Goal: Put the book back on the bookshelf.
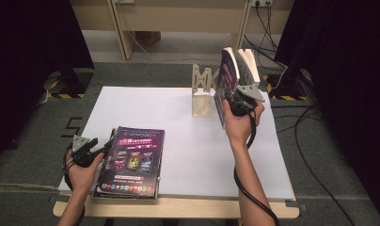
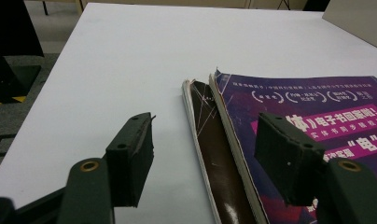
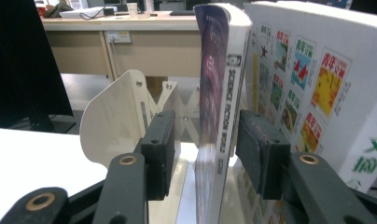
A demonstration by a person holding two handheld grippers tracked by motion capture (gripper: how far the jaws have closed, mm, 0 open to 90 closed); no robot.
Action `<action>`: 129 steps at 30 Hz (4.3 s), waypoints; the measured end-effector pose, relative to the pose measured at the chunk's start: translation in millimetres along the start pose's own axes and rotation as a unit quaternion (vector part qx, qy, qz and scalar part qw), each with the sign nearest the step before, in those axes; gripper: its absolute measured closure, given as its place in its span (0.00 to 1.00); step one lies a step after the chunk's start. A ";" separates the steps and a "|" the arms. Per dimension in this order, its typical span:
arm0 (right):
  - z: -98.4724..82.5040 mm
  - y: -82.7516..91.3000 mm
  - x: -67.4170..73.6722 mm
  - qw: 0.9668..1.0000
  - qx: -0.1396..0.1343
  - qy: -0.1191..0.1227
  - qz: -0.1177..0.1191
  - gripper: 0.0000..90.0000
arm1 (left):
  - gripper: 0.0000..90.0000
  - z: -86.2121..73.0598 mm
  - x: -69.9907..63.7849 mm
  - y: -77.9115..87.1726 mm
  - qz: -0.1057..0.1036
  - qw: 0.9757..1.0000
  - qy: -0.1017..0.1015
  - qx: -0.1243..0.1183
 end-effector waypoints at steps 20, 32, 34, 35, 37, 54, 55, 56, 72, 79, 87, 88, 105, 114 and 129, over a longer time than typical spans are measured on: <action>-34.2 20.4 -2.3 0.999 0.042 -0.006 0.009 0.63 | 0.41 -0.5 -1.3 -1.2 -0.011 1.000 -0.003 0.006; -57.9 26.9 2.3 0.998 0.066 -0.005 0.018 0.63 | 0.43 -0.6 -2.2 -2.4 -0.013 1.000 -0.006 0.010; -61.4 27.7 2.9 0.997 0.071 -0.004 0.019 0.63 | 0.43 -0.7 -2.3 -2.5 -0.014 1.000 -0.006 0.012; -63.9 27.6 3.9 0.997 0.074 -0.005 0.021 0.63 | 0.44 -0.7 -2.5 -2.6 -0.014 1.000 -0.006 0.013; -67.4 27.7 5.3 0.997 0.079 -0.003 0.022 0.63 | 0.44 -0.6 -3.0 -2.8 -0.016 1.000 -0.008 0.014; -99.1 16.1 28.6 0.990 0.131 0.006 0.046 0.63 | 0.51 12.6 -22.1 -7.8 -0.054 0.996 -0.016 0.063; -100.4 15.4 29.6 0.990 0.133 0.006 0.049 0.63 | 0.52 12.9 -23.1 -9.3 -0.056 0.996 -0.015 0.068; -102.3 14.5 31.0 0.989 0.137 0.008 0.050 0.63 | 0.52 13.1 -23.5 -10.4 -0.056 0.996 -0.016 0.072; -128.2 -2.9 67.2 0.978 0.191 0.012 0.082 0.62 | 0.58 2.5 -30.9 -19.8 -0.086 0.988 -0.003 0.126; -136.1 -10.0 80.4 0.972 0.212 0.018 0.098 0.62 | 0.59 2.2 -32.1 -19.8 -0.092 0.987 0.009 0.130; -149.3 -15.8 94.9 0.965 0.237 0.023 0.112 0.62 | 0.60 1.0 -37.7 -16.4 -0.098 0.986 0.012 0.135; -150.4 -16.3 97.1 0.964 0.239 0.022 0.113 0.62 | 0.60 0.9 -39.7 -15.9 -0.100 0.985 0.014 0.137; -179.1 -29.4 132.2 0.945 0.292 0.010 0.147 0.61 | 0.59 -4.4 -51.6 -4.3 -0.102 0.985 0.007 0.140; -189.0 -37.0 144.0 0.937 0.312 0.001 0.159 0.60 | 0.58 -4.8 -59.0 -1.1 -0.108 0.984 -0.002 0.144; -200.2 -50.7 152.0 0.922 0.348 -0.019 0.167 0.60 | 0.58 -6.1 -62.0 2.8 -0.109 0.983 -0.006 0.147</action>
Point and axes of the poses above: each handheld gripper's, and its own axes: y roughly backward along the jaws, z roughly out of its top, x roughly to its left, the point moved 8 cm from there along -y, roughly forward along the jaws, and after that the axes turned 11 degrees about -y, right-handed, at the moved point
